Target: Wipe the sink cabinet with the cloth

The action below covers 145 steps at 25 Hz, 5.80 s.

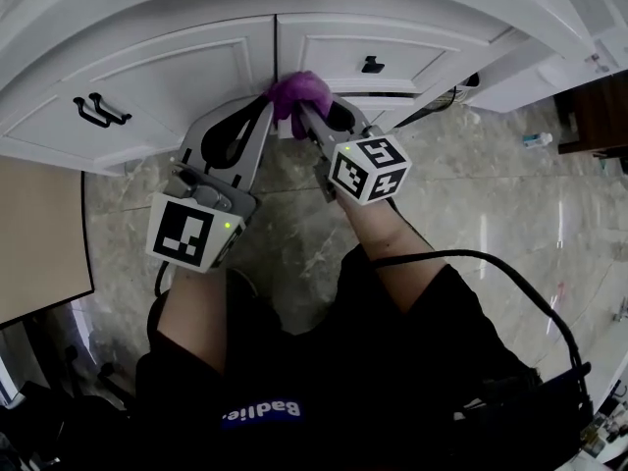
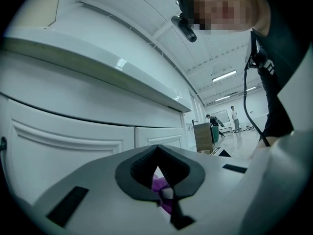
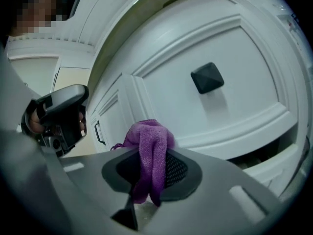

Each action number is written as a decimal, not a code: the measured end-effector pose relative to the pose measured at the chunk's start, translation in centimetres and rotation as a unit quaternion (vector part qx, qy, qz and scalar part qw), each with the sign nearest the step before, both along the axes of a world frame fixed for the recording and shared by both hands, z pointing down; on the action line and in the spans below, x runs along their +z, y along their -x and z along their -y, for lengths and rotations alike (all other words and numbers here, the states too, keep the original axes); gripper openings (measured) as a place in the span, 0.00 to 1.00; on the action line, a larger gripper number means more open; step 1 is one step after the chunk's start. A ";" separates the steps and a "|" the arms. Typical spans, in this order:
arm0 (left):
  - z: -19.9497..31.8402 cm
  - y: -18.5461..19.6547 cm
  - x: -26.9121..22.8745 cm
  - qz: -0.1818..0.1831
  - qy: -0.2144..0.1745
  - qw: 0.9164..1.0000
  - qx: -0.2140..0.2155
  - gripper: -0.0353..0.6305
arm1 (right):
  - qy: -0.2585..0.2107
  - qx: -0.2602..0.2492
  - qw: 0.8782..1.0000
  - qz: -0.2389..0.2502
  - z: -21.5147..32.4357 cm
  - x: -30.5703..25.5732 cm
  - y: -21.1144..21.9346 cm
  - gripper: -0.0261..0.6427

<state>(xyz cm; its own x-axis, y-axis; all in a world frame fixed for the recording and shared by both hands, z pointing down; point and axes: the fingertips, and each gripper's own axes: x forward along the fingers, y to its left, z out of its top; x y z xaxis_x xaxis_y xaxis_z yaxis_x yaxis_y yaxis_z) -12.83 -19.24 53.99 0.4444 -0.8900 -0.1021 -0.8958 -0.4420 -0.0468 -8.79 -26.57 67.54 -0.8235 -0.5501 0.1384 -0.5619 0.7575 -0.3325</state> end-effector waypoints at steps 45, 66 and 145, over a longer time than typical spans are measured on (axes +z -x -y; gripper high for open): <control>0.3 -0.4 0.0 -0.034 -0.011 0.999 0.031 0.06 | -0.082 0.028 0.979 0.183 1.1 -20.4 -9.1 0.15; 0.5 -0.1 1.0 -0.060 0.003 0.997 0.043 0.06 | 0.213 0.154 0.957 0.123 3.2 4.3 -14.1 0.15; 0.4 -7.0 4.5 -0.011 0.052 0.988 0.145 0.06 | 0.163 0.157 0.964 0.141 2.5 0.5 -17.9 0.15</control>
